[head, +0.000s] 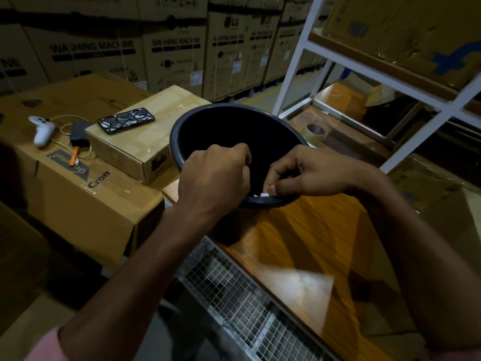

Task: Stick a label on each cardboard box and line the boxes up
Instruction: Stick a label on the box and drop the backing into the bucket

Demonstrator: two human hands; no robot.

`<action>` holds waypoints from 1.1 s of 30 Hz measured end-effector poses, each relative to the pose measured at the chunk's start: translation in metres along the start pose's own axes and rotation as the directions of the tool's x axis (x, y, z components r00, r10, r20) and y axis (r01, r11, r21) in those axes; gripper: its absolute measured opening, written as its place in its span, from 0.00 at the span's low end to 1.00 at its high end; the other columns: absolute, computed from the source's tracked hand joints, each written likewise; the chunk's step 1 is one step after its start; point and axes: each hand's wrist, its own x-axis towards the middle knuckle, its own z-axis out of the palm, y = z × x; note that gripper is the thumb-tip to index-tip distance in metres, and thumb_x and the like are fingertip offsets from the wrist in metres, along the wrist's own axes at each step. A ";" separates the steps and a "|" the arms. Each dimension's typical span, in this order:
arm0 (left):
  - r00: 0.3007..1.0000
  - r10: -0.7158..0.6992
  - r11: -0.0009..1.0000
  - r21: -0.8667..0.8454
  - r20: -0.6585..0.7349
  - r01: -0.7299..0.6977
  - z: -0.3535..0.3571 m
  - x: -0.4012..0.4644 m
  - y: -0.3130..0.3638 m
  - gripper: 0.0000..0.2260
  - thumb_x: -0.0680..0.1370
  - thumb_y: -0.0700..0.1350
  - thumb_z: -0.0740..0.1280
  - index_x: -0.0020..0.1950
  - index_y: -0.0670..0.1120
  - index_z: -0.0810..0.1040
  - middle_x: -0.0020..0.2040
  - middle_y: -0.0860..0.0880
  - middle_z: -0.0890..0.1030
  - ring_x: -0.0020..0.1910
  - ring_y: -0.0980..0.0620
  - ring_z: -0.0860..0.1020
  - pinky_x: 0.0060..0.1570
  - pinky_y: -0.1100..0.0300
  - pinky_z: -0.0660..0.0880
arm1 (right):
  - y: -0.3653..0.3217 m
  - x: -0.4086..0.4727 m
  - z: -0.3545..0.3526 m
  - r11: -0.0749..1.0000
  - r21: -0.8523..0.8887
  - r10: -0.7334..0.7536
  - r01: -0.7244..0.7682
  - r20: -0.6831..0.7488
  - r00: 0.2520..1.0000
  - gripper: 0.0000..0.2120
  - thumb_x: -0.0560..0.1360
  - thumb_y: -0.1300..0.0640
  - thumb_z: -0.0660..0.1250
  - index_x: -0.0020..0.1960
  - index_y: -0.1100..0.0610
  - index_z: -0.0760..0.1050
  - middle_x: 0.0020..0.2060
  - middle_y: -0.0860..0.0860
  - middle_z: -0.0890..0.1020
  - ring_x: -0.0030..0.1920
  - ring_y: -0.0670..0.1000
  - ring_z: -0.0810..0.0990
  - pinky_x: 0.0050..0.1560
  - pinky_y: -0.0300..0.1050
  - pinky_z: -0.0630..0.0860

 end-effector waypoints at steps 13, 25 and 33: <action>1.000 0.004 1.000 0.025 0.029 -0.005 0.001 -0.001 0.000 0.13 0.82 0.48 0.60 0.63 0.50 0.79 0.42 0.47 0.81 0.39 0.45 0.80 0.36 0.56 0.67 | -0.003 0.002 0.000 0.999 0.017 0.027 -0.027 0.005 1.000 0.16 0.83 0.60 0.59 0.50 0.58 0.86 0.48 0.47 0.86 0.50 0.49 0.82 0.57 0.48 0.74; 0.991 0.125 0.992 0.041 -0.048 -0.123 0.010 -0.006 0.007 0.15 0.78 0.49 0.55 0.53 0.47 0.79 0.42 0.49 0.80 0.39 0.49 0.76 0.39 0.56 0.64 | 0.003 0.005 0.015 0.988 -0.137 0.008 -0.068 -0.398 0.917 0.10 0.83 0.51 0.62 0.56 0.50 0.81 0.45 0.44 0.82 0.46 0.41 0.80 0.43 0.36 0.75; 0.975 0.218 0.976 0.007 -0.038 -0.218 0.024 -0.010 0.058 0.20 0.79 0.50 0.62 0.68 0.43 0.75 0.70 0.43 0.75 0.75 0.41 0.66 0.70 0.41 0.64 | 0.024 -0.026 0.027 0.974 -0.198 -0.086 -0.109 -0.769 0.633 0.19 0.81 0.47 0.58 0.65 0.55 0.77 0.59 0.51 0.80 0.59 0.47 0.76 0.58 0.43 0.73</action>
